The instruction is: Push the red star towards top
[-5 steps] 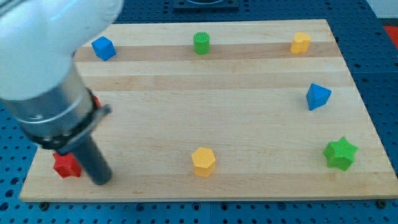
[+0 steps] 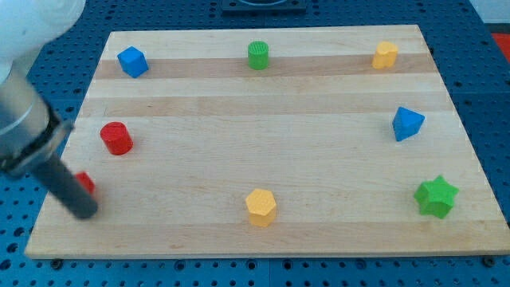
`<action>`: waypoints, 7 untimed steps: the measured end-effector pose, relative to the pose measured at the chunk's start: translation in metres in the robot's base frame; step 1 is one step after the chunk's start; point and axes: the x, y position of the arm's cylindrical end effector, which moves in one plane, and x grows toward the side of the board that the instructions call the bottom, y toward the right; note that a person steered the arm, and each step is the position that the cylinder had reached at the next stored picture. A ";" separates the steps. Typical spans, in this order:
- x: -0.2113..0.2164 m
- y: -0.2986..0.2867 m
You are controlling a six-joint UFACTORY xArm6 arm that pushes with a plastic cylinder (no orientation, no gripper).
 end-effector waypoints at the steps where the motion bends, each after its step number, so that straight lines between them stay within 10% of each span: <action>1: -0.031 0.001; 4: 0.076 -0.014; 7: 0.038 -0.051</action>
